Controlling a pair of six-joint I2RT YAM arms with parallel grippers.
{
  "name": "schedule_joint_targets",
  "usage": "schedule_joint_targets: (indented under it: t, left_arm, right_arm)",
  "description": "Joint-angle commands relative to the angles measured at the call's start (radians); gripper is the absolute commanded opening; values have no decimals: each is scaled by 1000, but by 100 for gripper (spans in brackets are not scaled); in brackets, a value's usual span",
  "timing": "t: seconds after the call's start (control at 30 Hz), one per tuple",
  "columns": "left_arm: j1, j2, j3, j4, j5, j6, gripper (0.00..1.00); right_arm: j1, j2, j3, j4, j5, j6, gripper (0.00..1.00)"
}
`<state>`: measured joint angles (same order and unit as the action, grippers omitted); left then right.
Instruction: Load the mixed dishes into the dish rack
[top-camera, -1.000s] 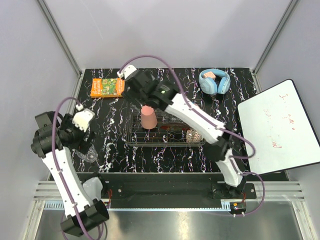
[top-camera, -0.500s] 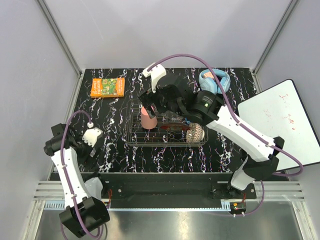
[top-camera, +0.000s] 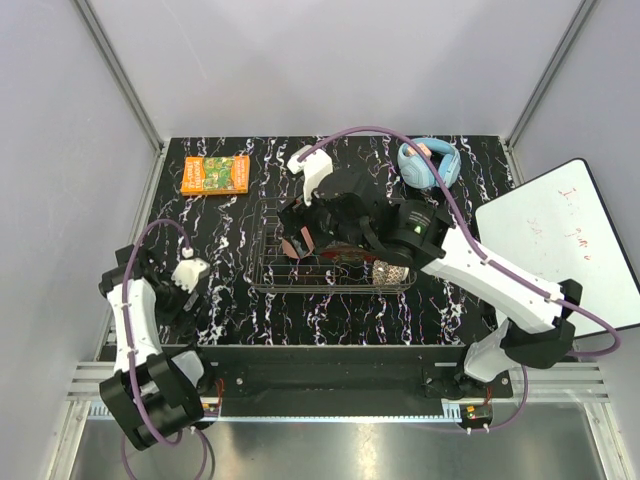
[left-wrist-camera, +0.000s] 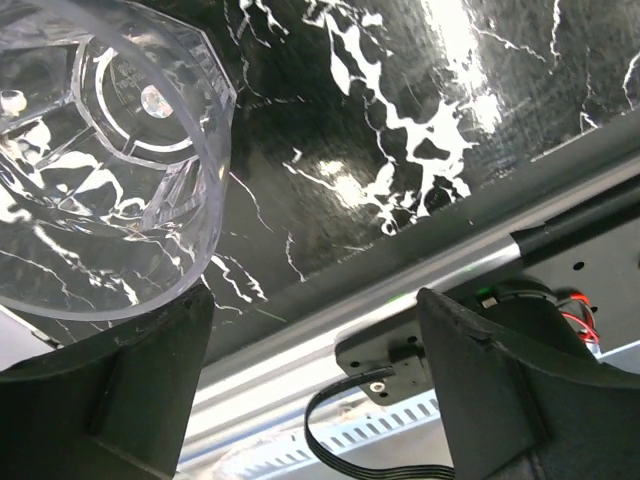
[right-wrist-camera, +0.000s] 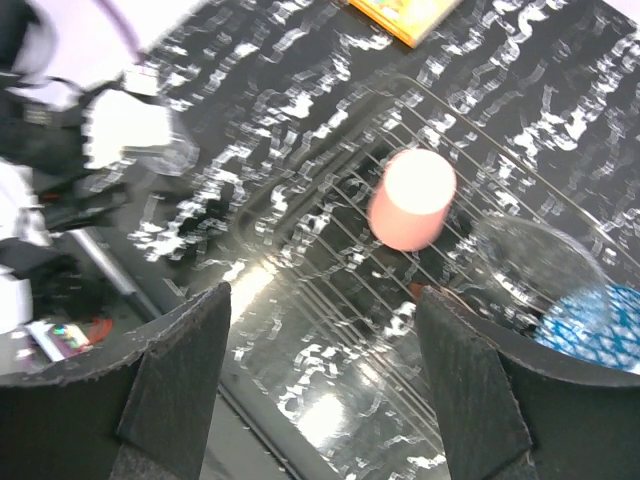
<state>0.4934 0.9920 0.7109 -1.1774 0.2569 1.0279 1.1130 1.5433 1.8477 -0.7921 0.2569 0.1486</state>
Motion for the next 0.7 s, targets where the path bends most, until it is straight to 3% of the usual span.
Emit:
schedule_joint_targets:
  t: [0.0,0.23,0.4,0.67]
  left_arm:
    - [-6,-10,64,-10,11,14,85]
    - [-7,-154,169,-142,79,64,91]
    - [-12,-43,191,-114,107,37,90]
    - [-76,158,168,70,88,-80,87]
  right_arm:
    - [19,-45,-19,73,-38,19,81]
    - [19,-25,-9,73,-67,9,82]
    - [19,-11,-2,73,-62,8,82]
    - [19,-8,-16,71,-51,11,82]
